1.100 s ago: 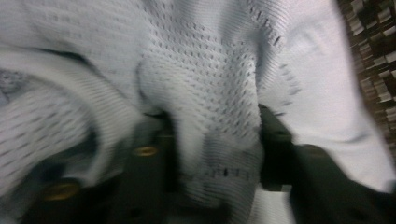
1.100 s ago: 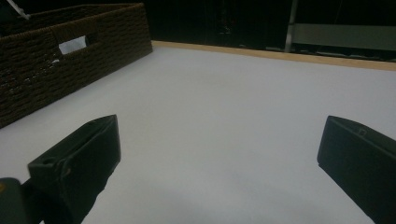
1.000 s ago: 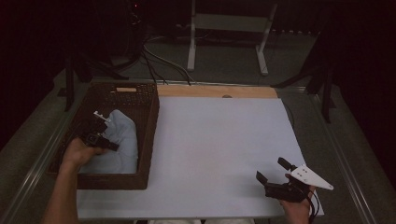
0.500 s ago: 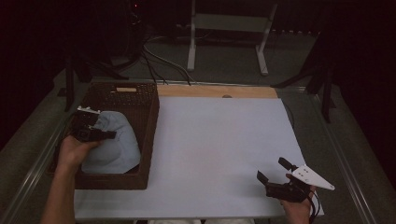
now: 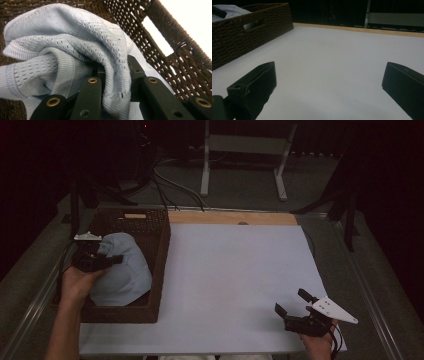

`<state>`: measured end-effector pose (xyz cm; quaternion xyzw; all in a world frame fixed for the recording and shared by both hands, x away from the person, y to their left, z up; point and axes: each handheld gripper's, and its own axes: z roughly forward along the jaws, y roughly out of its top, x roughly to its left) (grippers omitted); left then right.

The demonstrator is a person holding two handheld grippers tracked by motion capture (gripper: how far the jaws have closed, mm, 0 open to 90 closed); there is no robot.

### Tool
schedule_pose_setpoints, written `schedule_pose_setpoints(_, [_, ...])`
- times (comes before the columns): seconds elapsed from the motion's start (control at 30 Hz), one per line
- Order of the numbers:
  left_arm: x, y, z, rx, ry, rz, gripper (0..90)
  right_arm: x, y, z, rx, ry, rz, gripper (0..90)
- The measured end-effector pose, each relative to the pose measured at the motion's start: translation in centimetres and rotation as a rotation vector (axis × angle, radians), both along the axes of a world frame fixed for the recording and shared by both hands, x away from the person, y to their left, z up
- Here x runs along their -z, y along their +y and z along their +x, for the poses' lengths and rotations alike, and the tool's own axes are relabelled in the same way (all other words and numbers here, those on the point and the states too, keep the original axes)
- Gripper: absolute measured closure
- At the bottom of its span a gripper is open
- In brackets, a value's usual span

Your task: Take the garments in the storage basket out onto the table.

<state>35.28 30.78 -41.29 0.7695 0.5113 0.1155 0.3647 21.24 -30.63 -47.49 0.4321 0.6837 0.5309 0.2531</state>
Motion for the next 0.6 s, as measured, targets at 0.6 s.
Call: schedule_pose_setpoints(0.6, [-1.2,-0.2,-0.9,-0.018,-0.088,-0.074,79.2,0.1,0.1,0.1,-0.004,0.005,0.002,0.0])
